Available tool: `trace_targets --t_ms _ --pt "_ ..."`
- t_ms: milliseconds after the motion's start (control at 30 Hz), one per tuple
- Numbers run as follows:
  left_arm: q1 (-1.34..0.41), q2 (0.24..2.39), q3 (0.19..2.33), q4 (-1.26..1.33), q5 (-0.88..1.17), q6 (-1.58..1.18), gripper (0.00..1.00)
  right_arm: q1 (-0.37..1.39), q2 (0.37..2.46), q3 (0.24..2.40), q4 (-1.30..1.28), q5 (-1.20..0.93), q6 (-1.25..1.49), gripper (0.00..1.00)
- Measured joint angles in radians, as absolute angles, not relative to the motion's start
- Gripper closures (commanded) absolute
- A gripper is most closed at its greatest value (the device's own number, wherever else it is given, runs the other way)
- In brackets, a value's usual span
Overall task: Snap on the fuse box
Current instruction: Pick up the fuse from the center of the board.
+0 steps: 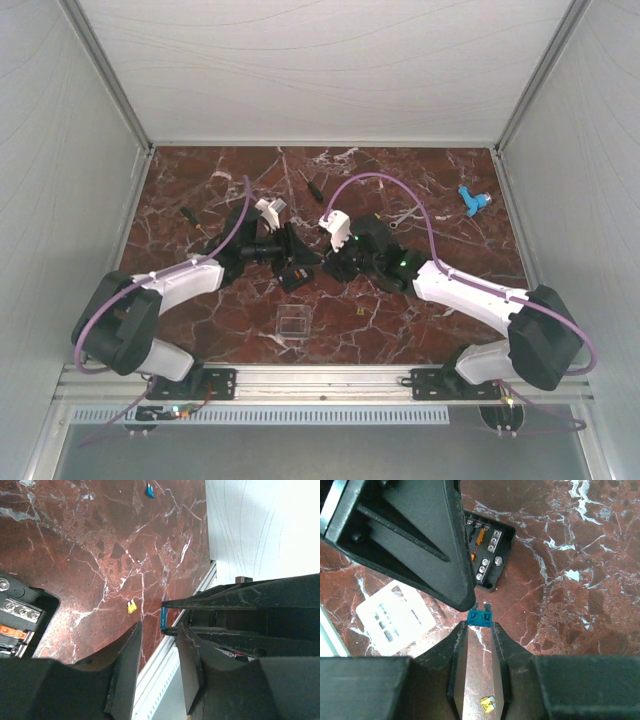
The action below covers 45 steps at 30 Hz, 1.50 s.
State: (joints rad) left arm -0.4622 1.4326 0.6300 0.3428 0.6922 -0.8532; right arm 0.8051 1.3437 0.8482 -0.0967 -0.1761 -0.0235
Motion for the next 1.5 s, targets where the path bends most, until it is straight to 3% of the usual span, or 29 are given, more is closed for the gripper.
trace_targets --t_ms 533,667,967,1233,1500 --pt "-0.49 1.469 0.651 0.344 0.688 -0.849 0.87 0.813 1.344 0.839 -0.07 -0.184 -0.03 0.82" --pt "-0.492 1.469 0.651 0.344 0.688 -0.849 1.0 0.813 1.344 0.831 -0.063 -0.185 -0.03 0.81" --pt "-0.492 1.438 0.649 0.36 0.688 -0.85 1.0 0.801 1.319 0.813 -0.033 -0.202 0.016 0.66" --pt "-0.492 1.328 0.588 0.481 0.654 -0.922 1.0 0.668 1.181 0.712 0.13 -0.307 0.328 0.65" --pt "-0.492 1.209 0.501 0.618 0.582 -1.026 1.0 0.643 1.112 0.606 0.368 -0.339 0.662 0.66"
